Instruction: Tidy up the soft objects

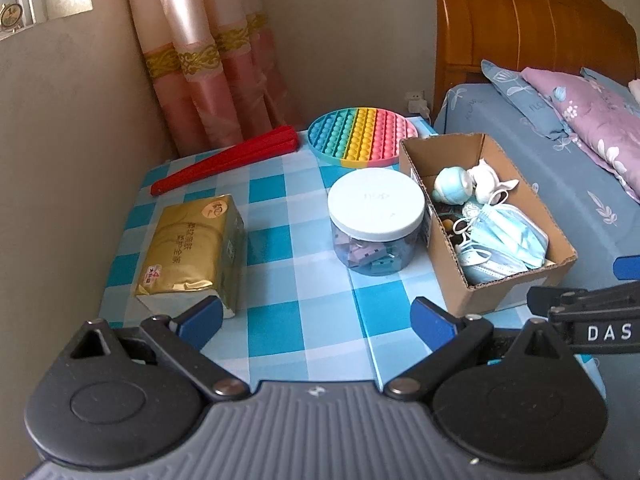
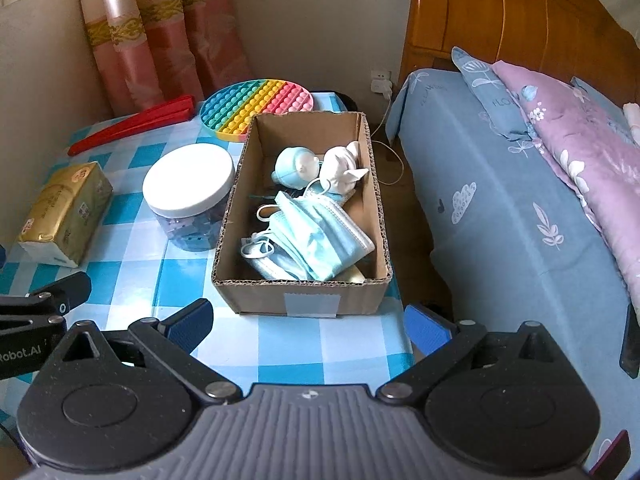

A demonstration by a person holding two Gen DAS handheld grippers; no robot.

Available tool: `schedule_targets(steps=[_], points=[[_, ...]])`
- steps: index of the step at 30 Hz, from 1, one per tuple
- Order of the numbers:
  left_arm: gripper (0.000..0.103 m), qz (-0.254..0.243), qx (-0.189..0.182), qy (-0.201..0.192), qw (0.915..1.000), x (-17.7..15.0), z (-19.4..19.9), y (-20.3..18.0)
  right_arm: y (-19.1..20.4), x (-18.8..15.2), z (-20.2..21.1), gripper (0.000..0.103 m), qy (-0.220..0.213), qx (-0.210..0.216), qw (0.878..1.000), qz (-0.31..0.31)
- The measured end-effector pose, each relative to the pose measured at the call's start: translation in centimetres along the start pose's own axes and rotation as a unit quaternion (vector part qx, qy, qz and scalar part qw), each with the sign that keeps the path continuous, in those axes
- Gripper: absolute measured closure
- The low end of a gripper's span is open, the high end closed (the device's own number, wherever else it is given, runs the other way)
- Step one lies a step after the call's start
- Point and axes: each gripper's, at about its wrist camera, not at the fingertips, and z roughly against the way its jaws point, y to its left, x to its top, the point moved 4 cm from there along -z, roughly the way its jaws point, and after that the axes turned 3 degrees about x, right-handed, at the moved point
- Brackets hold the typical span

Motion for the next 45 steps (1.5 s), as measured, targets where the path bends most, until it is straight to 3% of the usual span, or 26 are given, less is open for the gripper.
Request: schedule_targets(steps=[45], points=[[0.003,0.02,-0.002,0.026,0.9995,-0.18,0.08,0.18,0.58,-0.46,0.23,0.0,0.003,0.008,1.0,0.021]])
